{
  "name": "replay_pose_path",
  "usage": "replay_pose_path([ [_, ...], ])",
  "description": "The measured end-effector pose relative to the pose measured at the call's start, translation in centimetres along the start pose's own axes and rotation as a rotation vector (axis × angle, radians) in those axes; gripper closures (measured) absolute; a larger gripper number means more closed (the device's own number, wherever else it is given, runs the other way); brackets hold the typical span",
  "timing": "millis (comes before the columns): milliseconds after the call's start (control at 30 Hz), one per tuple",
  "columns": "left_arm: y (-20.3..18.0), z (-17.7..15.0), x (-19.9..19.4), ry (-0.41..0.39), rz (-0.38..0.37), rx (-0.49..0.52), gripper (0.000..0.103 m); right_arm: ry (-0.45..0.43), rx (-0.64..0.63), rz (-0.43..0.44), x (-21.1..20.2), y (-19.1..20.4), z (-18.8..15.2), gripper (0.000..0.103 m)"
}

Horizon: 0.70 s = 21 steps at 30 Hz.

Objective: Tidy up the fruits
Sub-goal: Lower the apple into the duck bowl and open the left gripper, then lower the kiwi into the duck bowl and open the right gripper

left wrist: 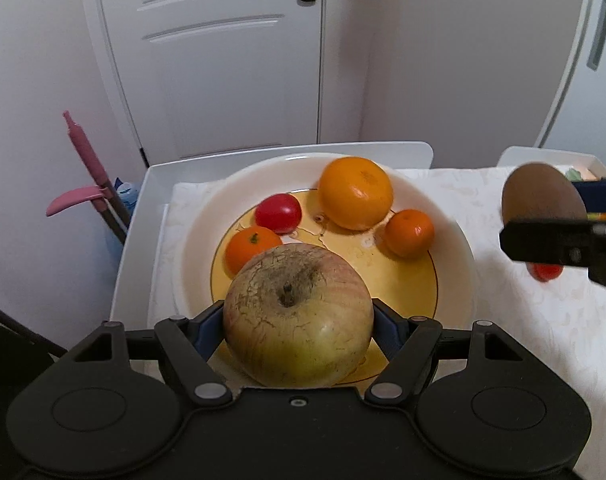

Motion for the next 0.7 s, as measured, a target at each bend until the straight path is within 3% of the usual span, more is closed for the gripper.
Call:
replay_pose_path([
  [167,0.4,0.1,-0.6,-0.012,-0.031,-0.016,0.022,-0.002,-0.012,-0.014,-0.3,-0.3,0.5,0.027],
  [200,0.6,0.2,-1.2,-0.035,-0.046,-0.026,0.013,-0.004,-0.017,-0.017,-0.4,-0.5,0.6,0.027],
  [267,1.0,0.4,-2.2,-0.066,-0.053,-0.042,0.006,-0.003,-0.027,-0.021,-0.6,-0.8,0.9,0.027],
  [700,3.6,-0.3,-5.3,-0.096,-0.024,-0.151,0.006,0.064,-0.113,0.031,1.7,0.7,0.5,0.027],
])
Point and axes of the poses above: each gripper's, at about its wrist camera, not at the fingertips, and x roughly the way its jaws point, y to its left, z to its top, the point moved 8 cm from there along x, roughly the way its jaws point, and after that the axes turned 9 degrees about y, right-handed, at the moved point
